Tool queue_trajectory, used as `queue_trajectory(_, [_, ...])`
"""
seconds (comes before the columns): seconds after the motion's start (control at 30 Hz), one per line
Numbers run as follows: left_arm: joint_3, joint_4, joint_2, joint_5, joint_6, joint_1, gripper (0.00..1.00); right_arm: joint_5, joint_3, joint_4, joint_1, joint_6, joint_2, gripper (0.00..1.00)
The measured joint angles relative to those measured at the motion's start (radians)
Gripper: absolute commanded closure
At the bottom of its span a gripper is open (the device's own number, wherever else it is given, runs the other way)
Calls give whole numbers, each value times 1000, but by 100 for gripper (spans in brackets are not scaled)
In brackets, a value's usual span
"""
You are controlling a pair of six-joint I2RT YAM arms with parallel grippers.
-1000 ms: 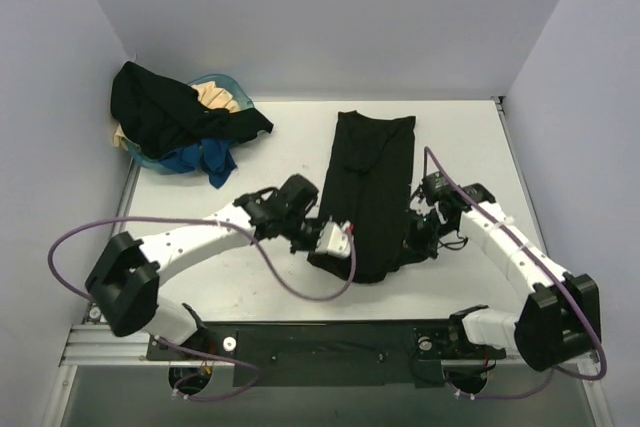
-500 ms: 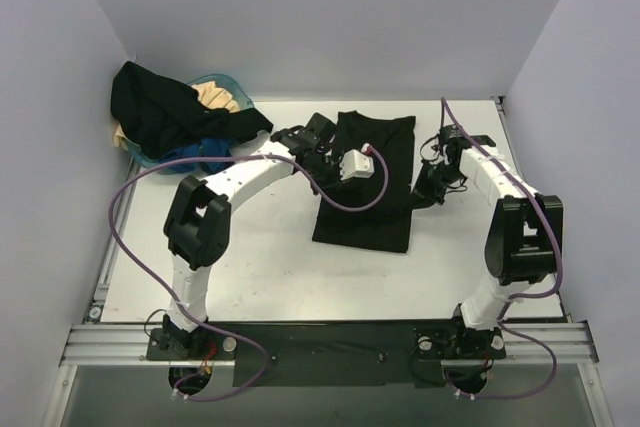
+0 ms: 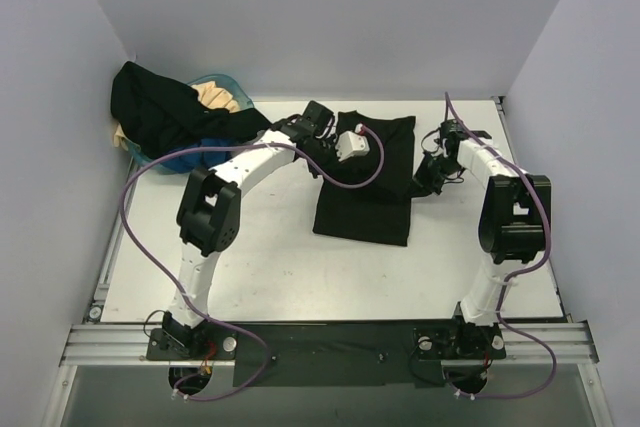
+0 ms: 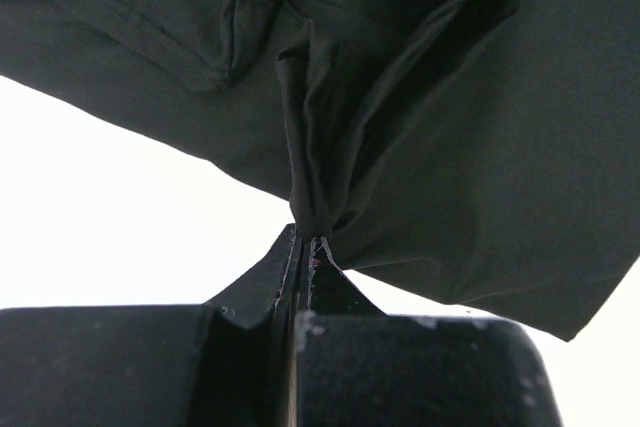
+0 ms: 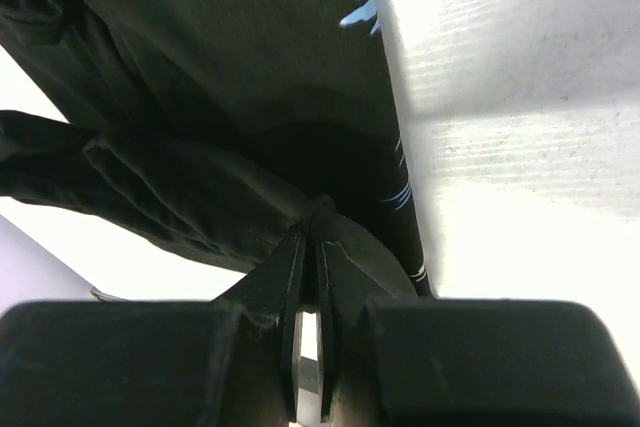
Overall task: Fold and stack the t-shirts
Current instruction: Fold the folded rectangular tshirt in 1/3 of the way
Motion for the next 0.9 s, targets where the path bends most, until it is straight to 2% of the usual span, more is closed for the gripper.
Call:
queue_trajectory(0.33, [0,78,27,-13,-16,-4,100,6,3,30,-12,30,24,100])
queue_trajectory(0.4, [0,101,30,-19,-27,-4,99,9,8,38,-12,34,37,78])
queue_trajectory(0.43, [0,111,35,-23,-30,-4,95,9,14,38,-14,38,46,76])
queue_trajectory(0.47, [0,119,41,-26,-32,-4,84,10,17,42,-18,43,54,73])
queue_trajectory(0.57, [8,121,74,-45,-40,-4,71,17,21,52,-50,50,69,74])
queue_trajectory(0.63, [9,123,97,-77,-55,-4,57,27,23,52,-80,53,69,71])
queue_trajectory(0.67, [9,125,105,-99,-61,-4,53,37,29,50,-97,56,69,69])
queue_trajectory(0.7, [11,129,109,-126,-72,-3,50,51,37,50,-111,56,69,69])
queue_trajectory(0.77, [39,129,118,-177,-96,-1,50,85,63,47,-134,49,65,70])
queue_trajectory(0.83, [117,121,135,-215,-129,6,50,117,82,46,-146,36,49,77])
queue_trajectory(0.87, [165,115,140,-227,-142,13,50,131,83,48,-146,24,31,85])
queue_trajectory(0.9, [208,111,141,-233,-157,22,56,142,82,45,-139,10,9,89])
